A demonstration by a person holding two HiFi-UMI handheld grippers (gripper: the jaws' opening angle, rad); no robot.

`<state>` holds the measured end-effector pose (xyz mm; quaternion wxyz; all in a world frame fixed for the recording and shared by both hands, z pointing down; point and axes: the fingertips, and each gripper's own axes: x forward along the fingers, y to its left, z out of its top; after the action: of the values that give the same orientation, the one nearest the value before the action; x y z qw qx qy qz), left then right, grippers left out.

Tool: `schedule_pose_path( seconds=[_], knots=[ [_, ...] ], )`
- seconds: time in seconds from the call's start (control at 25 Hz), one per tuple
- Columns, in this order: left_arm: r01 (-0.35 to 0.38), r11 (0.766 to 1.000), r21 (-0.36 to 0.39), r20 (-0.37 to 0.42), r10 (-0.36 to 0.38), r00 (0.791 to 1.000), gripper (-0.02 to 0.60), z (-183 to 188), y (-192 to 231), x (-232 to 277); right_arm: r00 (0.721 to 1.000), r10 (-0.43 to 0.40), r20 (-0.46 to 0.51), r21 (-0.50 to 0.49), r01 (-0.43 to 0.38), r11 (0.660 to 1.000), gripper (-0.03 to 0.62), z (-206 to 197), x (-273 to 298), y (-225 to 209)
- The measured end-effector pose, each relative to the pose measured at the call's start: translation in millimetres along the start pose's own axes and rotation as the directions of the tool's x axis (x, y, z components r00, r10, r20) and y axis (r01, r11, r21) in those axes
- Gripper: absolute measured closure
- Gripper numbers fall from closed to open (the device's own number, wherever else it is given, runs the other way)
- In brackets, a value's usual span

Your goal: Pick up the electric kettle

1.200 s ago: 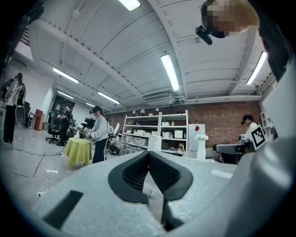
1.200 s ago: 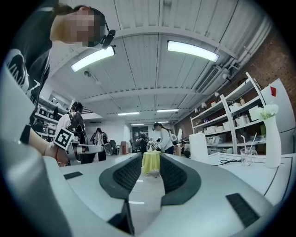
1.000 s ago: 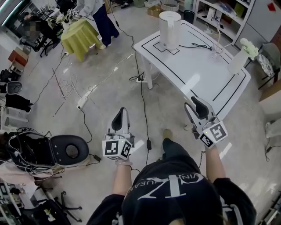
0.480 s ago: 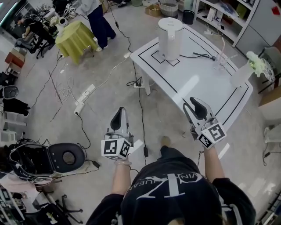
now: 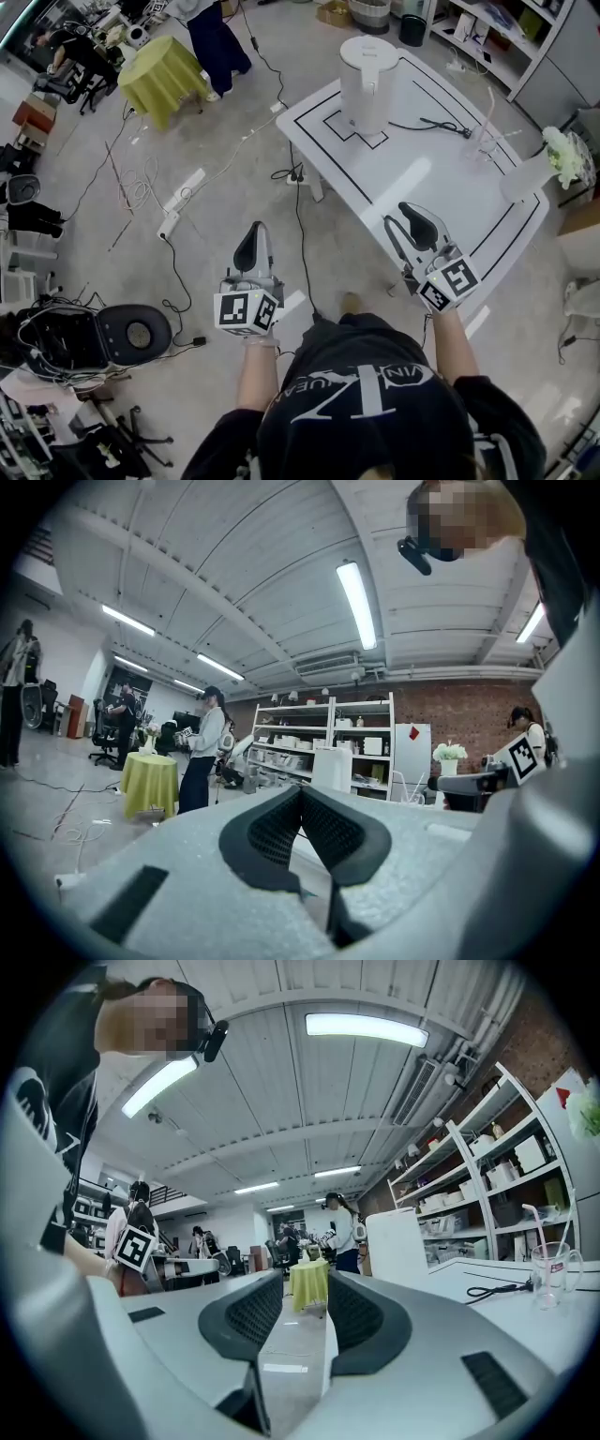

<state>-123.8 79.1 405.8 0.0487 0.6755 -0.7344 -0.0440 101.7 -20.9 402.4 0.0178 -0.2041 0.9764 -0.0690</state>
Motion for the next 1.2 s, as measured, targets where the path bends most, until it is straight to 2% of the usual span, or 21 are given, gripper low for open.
schedule_pose_path(
  seconds=[0.4, 0.8, 1.2],
  knots=[
    [0.015, 0.999, 0.037, 0.027, -0.016, 0.999, 0.571, 16.3, -10.9, 28.7, 0.999, 0.024, 0.027, 0.019, -0.024, 1.000, 0.462, 9.8, 7.7, -18.2],
    [0.053, 0.997, 0.060, 0.016, -0.055, 0.998, 0.571, 23.2, -17.2, 60.1, 0.998, 0.056, 0.020, -0.034, -0.056, 0.998, 0.462, 23.0, 27.6, -27.0],
    [0.117, 0.992, 0.053, 0.004, -0.118, 0.993, 0.571, 20.9, 0.8, 135.4, 1.000, 0.004, 0.016, -0.005, -0.004, 1.000, 0.462, 27.5, 76.8, -69.9]
  ],
)
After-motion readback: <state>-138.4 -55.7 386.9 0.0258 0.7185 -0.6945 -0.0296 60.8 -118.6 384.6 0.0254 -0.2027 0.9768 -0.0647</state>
